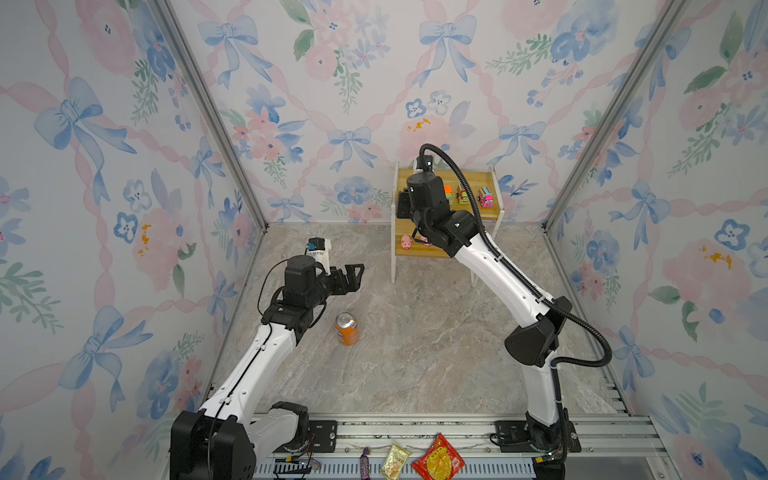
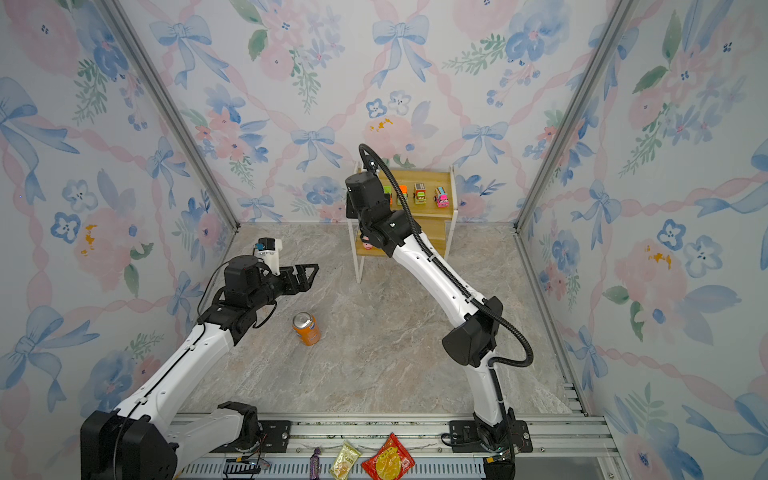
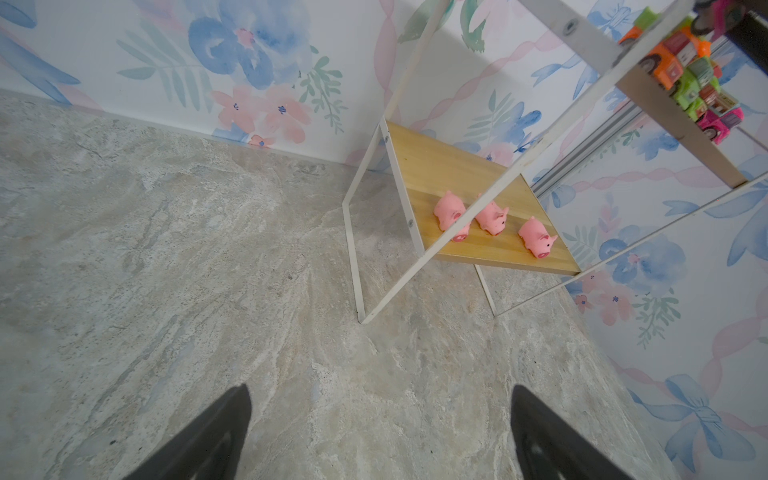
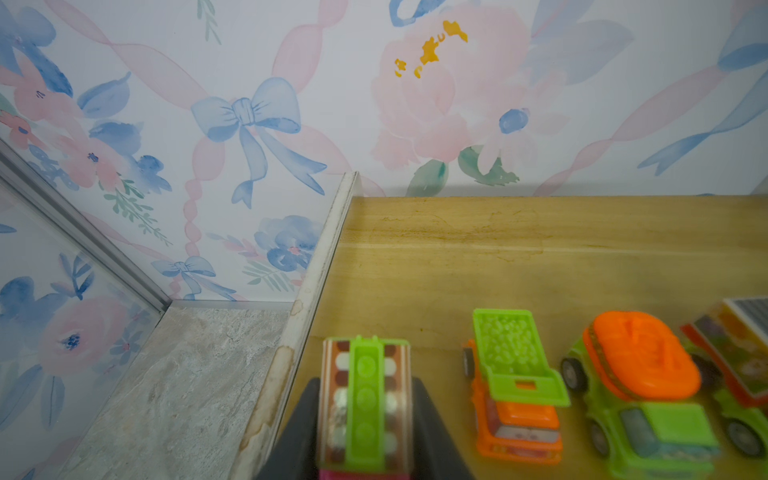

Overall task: Place and organize the plastic toys onto the shelf
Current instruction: 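Lower the pink truck beside the dump truck on the upper tier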

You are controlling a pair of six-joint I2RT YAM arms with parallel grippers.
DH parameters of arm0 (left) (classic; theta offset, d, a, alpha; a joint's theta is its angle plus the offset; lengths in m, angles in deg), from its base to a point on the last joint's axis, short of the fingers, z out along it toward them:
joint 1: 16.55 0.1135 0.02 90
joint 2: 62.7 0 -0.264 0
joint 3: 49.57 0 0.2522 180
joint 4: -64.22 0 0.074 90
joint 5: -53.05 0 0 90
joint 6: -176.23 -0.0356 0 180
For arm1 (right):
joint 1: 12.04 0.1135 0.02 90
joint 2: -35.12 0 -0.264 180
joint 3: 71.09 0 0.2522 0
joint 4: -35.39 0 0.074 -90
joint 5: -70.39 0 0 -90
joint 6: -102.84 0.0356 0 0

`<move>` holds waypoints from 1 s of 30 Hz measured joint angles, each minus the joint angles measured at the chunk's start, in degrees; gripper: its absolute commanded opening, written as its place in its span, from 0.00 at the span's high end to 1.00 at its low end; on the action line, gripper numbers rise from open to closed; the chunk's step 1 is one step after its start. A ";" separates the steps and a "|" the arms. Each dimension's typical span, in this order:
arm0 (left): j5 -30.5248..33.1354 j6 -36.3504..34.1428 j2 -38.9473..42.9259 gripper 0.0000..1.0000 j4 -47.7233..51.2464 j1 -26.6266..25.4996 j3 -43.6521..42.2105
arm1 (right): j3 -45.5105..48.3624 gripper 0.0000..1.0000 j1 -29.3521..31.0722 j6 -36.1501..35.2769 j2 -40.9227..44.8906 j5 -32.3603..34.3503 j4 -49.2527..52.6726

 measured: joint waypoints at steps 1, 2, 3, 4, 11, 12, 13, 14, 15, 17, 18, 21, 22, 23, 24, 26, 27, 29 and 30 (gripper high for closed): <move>0.00 0.02 0.00 0.02 0.00 0.00 0.00 | -0.22 0.79 0.00 0.13 -0.11 -0.02 0.33; -0.02 0.00 0.00 0.02 0.00 0.00 0.00 | -0.57 0.79 0.00 0.17 -0.33 -0.09 0.70; -0.02 0.00 0.00 0.02 0.00 0.00 0.00 | -1.01 0.79 0.00 0.17 -0.55 -0.17 0.92; -0.02 0.00 0.00 0.02 0.00 0.02 0.00 | -1.46 0.79 0.00 0.17 -0.83 -0.20 1.03; -0.37 0.00 0.00 0.02 0.00 0.07 0.00 | -2.45 0.78 -0.22 0.20 -2.12 -0.83 1.62; -0.37 0.02 0.00 0.02 0.00 0.07 0.00 | -2.47 0.77 -0.28 0.22 -2.27 -0.85 1.62; -0.39 0.02 0.00 0.02 0.00 0.07 0.00 | -2.56 0.77 -0.37 0.24 -2.45 -0.85 1.62; -0.39 0.00 0.00 0.02 0.00 0.07 0.00 | -2.58 0.77 -0.50 0.37 -2.60 -0.85 1.64; -0.39 0.02 0.00 0.02 0.00 0.07 0.00 | -2.58 0.76 -0.59 0.39 -2.69 -0.85 1.64; -0.39 0.02 0.00 0.02 0.00 0.07 0.00 | -2.58 0.75 -0.72 0.42 -2.80 -0.85 1.66; -0.39 0.00 0.00 0.02 0.00 0.07 0.00 | -2.62 0.75 -0.79 0.42 -2.84 -0.85 1.66; -0.39 0.00 0.00 0.02 0.00 0.07 0.00 | -2.99 0.74 -0.81 0.42 -2.97 -0.87 1.75; -0.39 0.02 0.00 0.02 0.00 0.07 0.00 | -3.37 0.73 -0.81 0.42 -3.10 -0.90 1.77; -0.39 0.00 0.00 0.02 0.00 0.07 0.00 | -3.76 0.73 -0.81 0.42 -3.37 -0.92 1.79; -0.39 0.00 0.00 0.02 0.00 0.07 0.00 | -4.09 0.72 -0.81 0.42 -3.54 -1.05 1.81; -0.39 0.00 0.00 0.02 0.00 0.07 0.00 | -4.61 0.72 -0.87 0.42 -4.00 -1.14 1.88; -0.39 0.00 0.00 0.02 0.00 0.07 0.00 | -4.83 0.71 -0.92 0.44 -4.17 -1.29 1.99; -0.42 0.00 0.00 0.02 0.00 0.07 0.00 | -5.25 0.71 -1.11 0.50 -4.52 -1.49 2.25; -0.39 0.02 0.00 0.02 0.00 0.07 0.00 | -5.40 0.70 -1.16 0.59 -4.63 -1.49 2.34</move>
